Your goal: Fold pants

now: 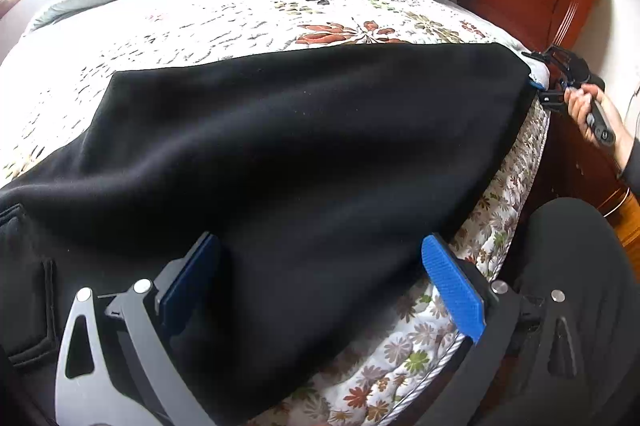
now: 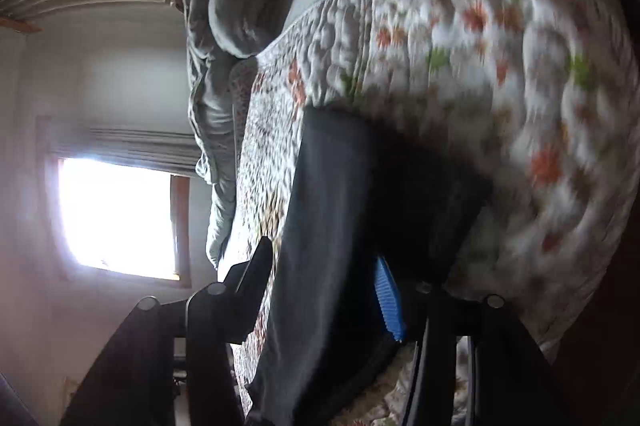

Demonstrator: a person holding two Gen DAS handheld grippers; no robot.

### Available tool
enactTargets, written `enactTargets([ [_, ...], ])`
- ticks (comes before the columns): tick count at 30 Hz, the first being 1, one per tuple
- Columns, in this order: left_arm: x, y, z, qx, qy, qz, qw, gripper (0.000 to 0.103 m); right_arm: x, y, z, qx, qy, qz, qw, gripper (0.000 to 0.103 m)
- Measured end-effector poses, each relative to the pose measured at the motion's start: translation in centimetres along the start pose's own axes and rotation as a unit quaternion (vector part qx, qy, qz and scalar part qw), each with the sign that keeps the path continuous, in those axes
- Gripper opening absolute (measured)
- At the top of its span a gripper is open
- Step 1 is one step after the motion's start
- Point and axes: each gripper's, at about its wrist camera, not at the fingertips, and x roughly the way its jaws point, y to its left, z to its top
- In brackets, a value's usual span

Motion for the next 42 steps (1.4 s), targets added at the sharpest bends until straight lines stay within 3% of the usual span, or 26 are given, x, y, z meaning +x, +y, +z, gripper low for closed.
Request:
enactTargets([
  [1, 0.0, 0.0, 0.0, 0.000, 0.000, 0.000, 1.0000, 0.100, 0.4, 0.3, -0.5, -0.012, 0.000, -0.004, 1.000, 0.048],
  [2, 0.1, 0.0, 0.0, 0.000, 0.000, 0.000, 1.0000, 0.100, 0.7, 0.7, -0.8, -0.028, 0.000, -0.017, 0.999, 0.037],
  [3, 0.1, 0.0, 0.0, 0.001, 0.000, 0.001, 1.0000, 0.100, 0.9, 1.0, -1.1, -0.035, 0.003, -0.022, 0.999, 0.009],
  [4, 0.0, 0.0, 0.0, 0.001, 0.000, 0.001, 1.0000, 0.100, 0.9, 1.3, -1.3, -0.042, 0.002, -0.032, 0.999, 0.005],
  [9, -0.2, 0.1, 0.3, 0.002, 0.004, -0.005, 1.0000, 0.100, -1.2, 3.9, -2.1, -0.075, -0.018, -0.032, 0.997, 0.005],
  [14, -0.3, 0.1, 0.4, 0.009, 0.012, -0.016, 0.9998, 0.100, -2.9, 3.7, -2.2, -0.070, -0.016, -0.035, 0.997, 0.005],
  [19, -1.0, -0.2, 0.8, 0.019, 0.029, -0.052, 0.9980, 0.100, -3.4, 3.4, -2.4, -0.070, -0.017, -0.040, 0.997, 0.005],
  [22, -0.8, -0.3, 0.4, 0.029, 0.038, -0.054, 0.9974, 0.100, -1.5, 0.8, -2.1, -0.042, 0.014, -0.057, 0.997, 0.006],
  [24, -0.6, -0.5, 0.1, 0.034, 0.040, -0.044, 0.9977, 0.100, -1.2, -0.5, -2.3, -0.019, 0.029, -0.035, 0.999, 0.011],
  [25, -0.6, -0.5, 0.0, 0.035, 0.039, -0.040, 0.9978, 0.100, -1.6, -0.3, -2.6, -0.022, 0.026, -0.026, 0.999, 0.016],
  [26, -0.7, -0.6, -0.1, 0.036, 0.035, -0.036, 0.9981, 0.100, -1.9, 0.0, -3.1, -0.023, 0.027, -0.016, 0.999, 0.032],
  [27, -0.8, -0.7, -0.2, 0.036, 0.032, -0.034, 0.9983, 0.100, -2.0, 0.3, -3.7, -0.022, 0.033, -0.007, 0.999, 0.040],
  [33, -0.4, -1.3, -0.3, 0.055, 0.025, -0.005, 0.9982, 0.100, 1.5, 1.8, -10.9, -0.040, 0.131, 0.029, 0.990, 0.040],
  [37, -0.3, -1.2, -0.1, 0.051, 0.022, 0.003, 0.9985, 0.098, 3.3, 2.1, -14.0, -0.041, 0.157, 0.044, 0.986, 0.039],
  [38, -0.4, -1.1, -0.1, 0.048, 0.021, 0.005, 0.9986, 0.096, 3.6, 2.1, -14.3, -0.039, 0.162, 0.043, 0.985, 0.034],
  [41, -1.0, -1.0, -0.1, 0.040, 0.012, -0.013, 0.9990, 0.064, 3.5, 3.3, -15.7, -0.082, 0.165, 0.010, 0.983, 0.005],
  [42, -1.3, -1.1, 0.0, 0.038, 0.011, -0.026, 0.9989, 0.051, 3.3, 3.3, -15.8, -0.080, 0.163, 0.011, 0.983, 0.005],
])
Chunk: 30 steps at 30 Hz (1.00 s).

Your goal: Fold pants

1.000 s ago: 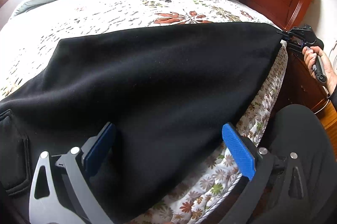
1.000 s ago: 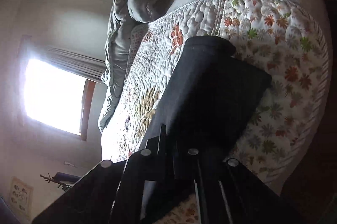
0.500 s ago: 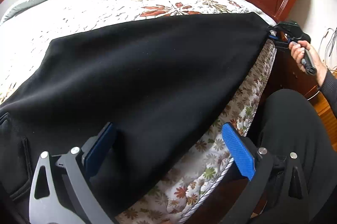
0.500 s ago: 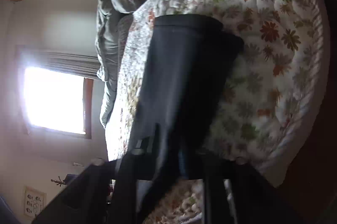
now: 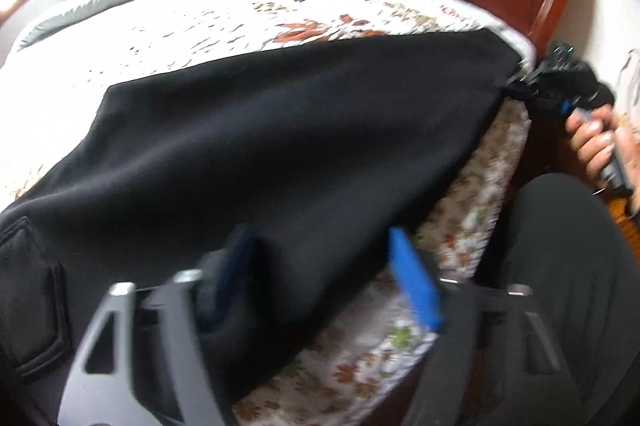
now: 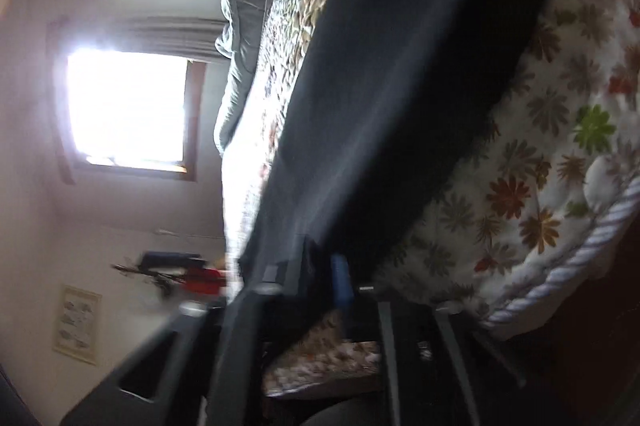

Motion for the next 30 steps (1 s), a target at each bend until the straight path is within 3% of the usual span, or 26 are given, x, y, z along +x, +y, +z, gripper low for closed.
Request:
enactTargets([
  [1, -0.1, -0.1, -0.1, 0.002, -0.001, -0.005, 1.0000, 0.042, -0.2, -0.1, -0.2, 0.005, -0.002, 0.001, 1.000, 0.005],
  [9, -0.4, -1.0, -0.7, 0.021, -0.011, -0.026, 0.9994, 0.017, -1.1, 1.2, -1.0, 0.004, -0.017, 0.009, 1.000, 0.005],
  [12, -0.2, -1.2, -1.0, 0.024, -0.004, -0.027, 0.9993, 0.016, -0.3, 0.1, -0.8, 0.005, -0.005, -0.014, 1.000, 0.005],
  [15, -0.2, -1.3, -0.9, 0.030, -0.005, -0.024, 0.9993, 0.016, 0.1, -0.8, -0.7, 0.018, -0.002, -0.001, 1.000, 0.005],
  [17, -0.3, -1.9, -0.8, 0.044, -0.004, -0.012, 0.9989, 0.021, -0.3, -0.4, -0.7, 0.014, -0.010, 0.011, 1.000, 0.010],
  [18, -0.5, -2.2, -0.9, 0.052, -0.005, -0.008, 0.9986, 0.031, -0.5, -0.5, -0.6, 0.017, -0.012, 0.013, 1.000, 0.015],
  [19, -0.7, -2.7, -0.9, 0.061, -0.008, -0.005, 0.9981, 0.054, -1.0, -0.6, -0.5, 0.021, -0.020, 0.015, 0.999, 0.017],
  [21, -1.5, -4.0, -1.2, 0.087, -0.027, 0.019, 0.9957, 0.075, -2.6, -1.3, -0.2, 0.026, -0.046, 0.011, 0.999, 0.021],
  [25, -1.8, -5.8, -1.6, 0.131, -0.035, 0.036, 0.9901, 0.084, -7.2, -3.0, 2.2, 0.038, -0.126, -0.002, 0.991, 0.023],
  [28, -0.7, -5.7, -1.7, 0.132, -0.020, 0.040, 0.9903, 0.084, -10.3, -4.2, 4.9, 0.046, -0.186, -0.012, 0.981, 0.028],
  [30, -0.4, -5.3, -1.6, 0.118, -0.017, 0.033, 0.9923, 0.084, -12.1, -4.6, 6.7, 0.050, -0.221, -0.024, 0.974, 0.041],
])
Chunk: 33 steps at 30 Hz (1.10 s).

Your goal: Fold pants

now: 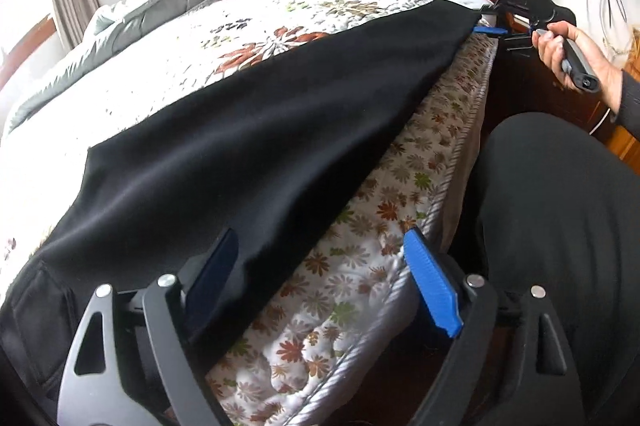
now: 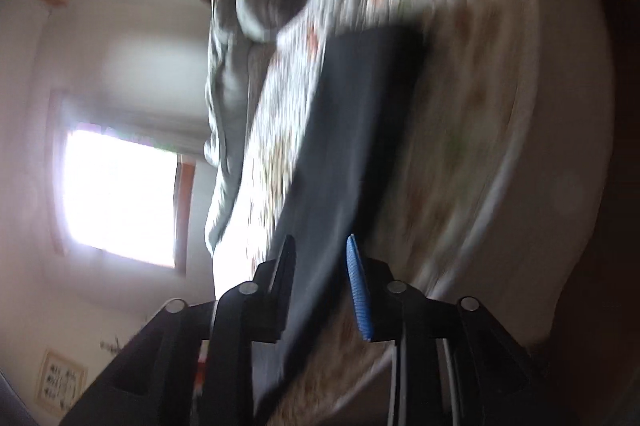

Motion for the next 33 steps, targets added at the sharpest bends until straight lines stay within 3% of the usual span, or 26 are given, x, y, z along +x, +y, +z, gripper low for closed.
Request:
enactTargets([
  [5, 0.2, 0.6, 0.1, -0.019, 0.003, -0.007, 0.9998, 0.086, 0.2, -0.1, 4.1, -0.004, -0.013, -0.029, 1.000, 0.043],
  [8, 0.5, 0.7, 0.0, -0.026, 0.006, -0.007, 0.9996, 0.086, 1.2, 1.1, 4.9, -0.030, 0.000, -0.046, 0.998, 0.008],
  [9, 0.5, 0.7, 0.0, -0.029, 0.006, -0.009, 0.9995, 0.086, 1.4, 1.6, 5.1, -0.036, 0.002, -0.047, 0.998, 0.006],
  [13, -0.4, 0.2, 0.5, -0.019, -0.011, -0.008, 0.9997, 0.086, 2.1, 2.4, 5.5, -0.039, 0.017, -0.090, 0.995, 0.012],
  [14, -0.9, 0.1, 0.6, -0.017, -0.019, -0.005, 0.9997, 0.086, 2.4, 2.4, 5.6, -0.031, 0.018, -0.092, 0.995, 0.017],
  [16, -1.8, 0.1, 1.0, -0.020, -0.038, -0.003, 0.9991, 0.086, 1.9, 2.3, 5.8, -0.030, 0.014, -0.090, 0.995, 0.018],
  [17, -2.1, 0.3, 1.3, -0.024, -0.046, 0.001, 0.9986, 0.086, 1.5, 2.3, 5.9, -0.034, 0.013, -0.089, 0.995, 0.017],
  [18, -2.2, 0.7, 1.4, -0.031, -0.050, 0.005, 0.9982, 0.086, 1.7, 2.7, 6.0, -0.040, 0.016, -0.082, 0.996, 0.006],
  [20, -1.6, 1.7, 1.6, -0.048, -0.045, 0.017, 0.9977, 0.088, 1.9, 3.7, 6.1, -0.059, 0.022, -0.081, 0.995, 0.004],
  [23, 0.1, 3.7, 1.3, -0.091, -0.024, 0.021, 0.9953, 0.088, 1.7, 6.3, 6.4, -0.090, 0.009, -0.051, 0.995, 0.004],
  [25, 0.9, 4.5, 0.8, -0.119, -0.012, 0.014, 0.9928, 0.088, 0.3, 6.7, 6.5, -0.098, -0.021, 0.001, 0.995, 0.004],
  [27, 1.5, 4.8, 0.3, -0.129, -0.004, 0.010, 0.9916, 0.088, 0.2, 4.7, 6.4, -0.083, -0.030, -0.008, 0.996, 0.004],
  [30, 1.9, 4.7, -0.1, -0.122, 0.001, 0.015, 0.9924, 0.088, 2.3, -1.1, 6.1, -0.006, -0.001, -0.052, 0.999, 0.004],
  [33, 1.7, 5.0, -0.2, -0.123, 0.001, 0.011, 0.9924, 0.088, 2.2, -2.4, 5.7, 0.003, -0.005, -0.037, 0.999, 0.004],
])
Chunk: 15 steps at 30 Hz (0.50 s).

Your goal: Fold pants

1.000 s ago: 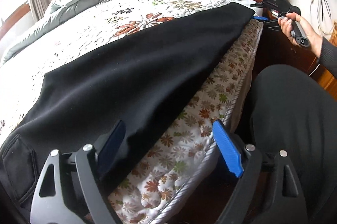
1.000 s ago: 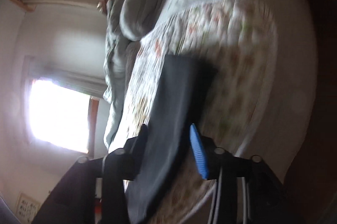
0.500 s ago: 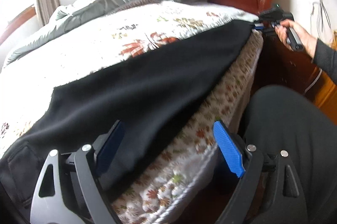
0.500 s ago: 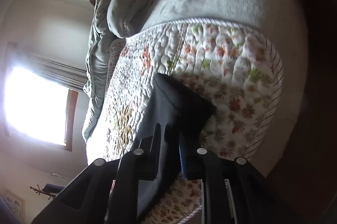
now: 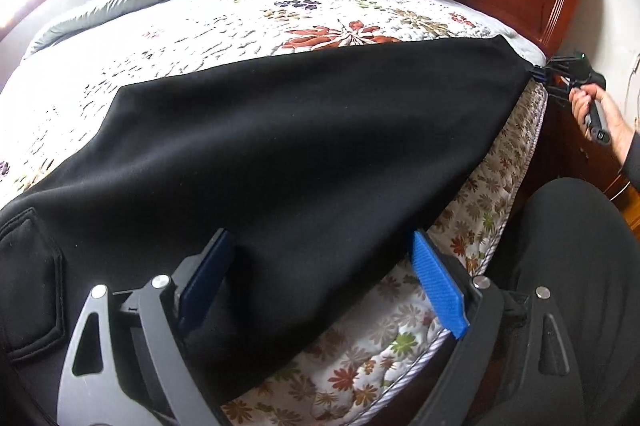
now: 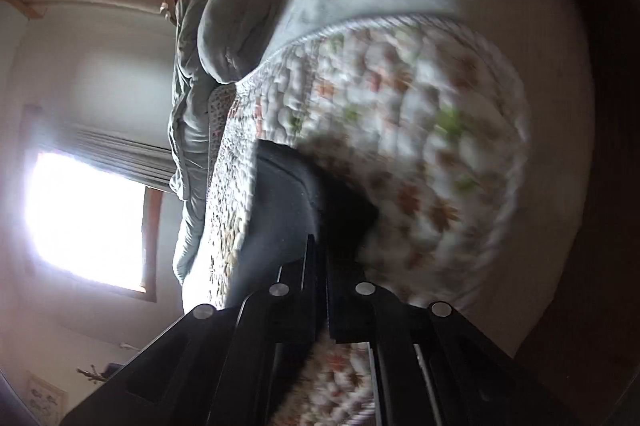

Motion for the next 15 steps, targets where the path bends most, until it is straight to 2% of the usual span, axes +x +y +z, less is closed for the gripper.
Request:
enactTargets([
  [5, -0.3, 0.6, 0.1, -0.012, -0.003, -0.002, 0.9999, 0.088, -0.5, 1.9, 0.7, -0.014, -0.003, 0.009, 1.000, 0.004],
  [7, -0.7, 0.5, 0.2, -0.012, -0.007, -0.004, 0.9999, 0.088, -0.1, 2.0, 0.9, -0.017, 0.006, -0.006, 1.000, 0.004],
  [9, -1.4, 0.2, 0.6, -0.005, -0.017, -0.010, 0.9998, 0.088, 0.3, 1.1, 1.0, -0.003, 0.030, -0.026, 0.999, 0.012],
  [10, -1.7, -0.1, 0.8, 0.001, -0.020, -0.008, 0.9998, 0.088, 0.2, 0.8, 0.9, 0.002, 0.035, -0.030, 0.999, 0.011],
  [13, -2.5, -0.7, 1.1, 0.017, -0.027, -0.001, 0.9995, 0.090, -2.1, 3.3, -1.3, -0.058, 0.014, -0.048, 0.997, 0.017],
  [15, -2.7, -0.8, 1.2, 0.018, -0.031, -0.005, 0.9994, 0.091, -2.2, 6.8, -4.4, -0.145, 0.040, -0.036, 0.988, 0.017],
])
